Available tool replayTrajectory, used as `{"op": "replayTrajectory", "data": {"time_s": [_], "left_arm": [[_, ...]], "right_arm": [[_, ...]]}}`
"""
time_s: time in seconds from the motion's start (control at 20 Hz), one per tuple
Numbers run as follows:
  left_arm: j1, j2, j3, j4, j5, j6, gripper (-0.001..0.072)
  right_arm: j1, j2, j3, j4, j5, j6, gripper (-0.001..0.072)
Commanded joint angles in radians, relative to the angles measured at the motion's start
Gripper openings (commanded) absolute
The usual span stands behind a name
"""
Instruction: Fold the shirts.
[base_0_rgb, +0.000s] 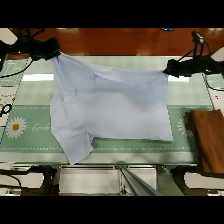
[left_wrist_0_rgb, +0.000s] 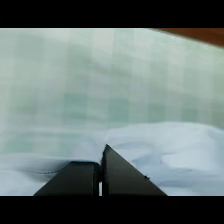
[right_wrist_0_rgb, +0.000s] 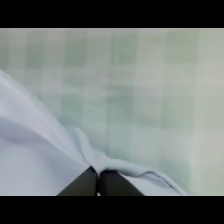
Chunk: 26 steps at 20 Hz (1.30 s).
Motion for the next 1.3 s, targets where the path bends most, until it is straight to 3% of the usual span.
{"op": "replayTrajectory", "data": {"time_s": [0.0,0.05,0.1,0.25,0.35,0.45,0.7,0.75,0.85,1.05,1.25], "left_arm": [[0.043,-0.140,0.061,-0.189,0.038,-0.002,0.0032],[0.048,-0.145,0.061,-0.182,0.034,0.000,0.0185],[0.057,-0.145,0.061,-0.168,0.012,0.000,0.0495],[0.151,-0.136,0.092,-0.065,-0.256,0.020,0.0509],[0.222,-0.132,0.077,-0.052,-0.491,0.161,0.0509],[0.275,-0.076,-0.054,-0.053,-0.586,0.206,0.0509],[0.441,0.293,-0.708,-0.072,-0.322,0.258,0.0508],[0.501,0.344,-0.815,-0.130,-0.301,0.266,0.0508],[0.596,0.380,-0.958,-0.255,-0.320,0.364,0.0508],[0.746,0.377,-1.041,-0.236,-0.331,0.394,0.0508],[0.727,0.349,-1.050,-0.233,-0.336,0.397,0.0508]], "right_arm": [[-0.005,-0.243,0.162,0.157,-0.050,-0.011,0.0149],[-0.012,-0.268,0.193,0.189,-0.044,0.012,0.0365],[-0.029,-0.277,0.220,0.204,-0.026,0.021,0.0415],[-0.143,-0.238,0.284,0.143,0.158,0.057,0.0412],[-0.233,-0.169,0.243,0.034,0.396,0.043,0.0404],[-0.293,-0.032,0.046,-0.098,0.421,0.078,0.0404],[-0.437,0.444,-0.631,-0.071,0.209,0.028,0.0404],[-0.458,0.524,-0.725,-0.033,0.192,0.006,0.0404],[-0.465,0.659,-0.883,0.049,0.193,0.007,0.0404],[-0.465,0.792,-0.991,0.103,0.278,-0.005,0.0404],[-0.465,0.805,-0.991,0.111,0.308,-0.007,0.0404]]}}
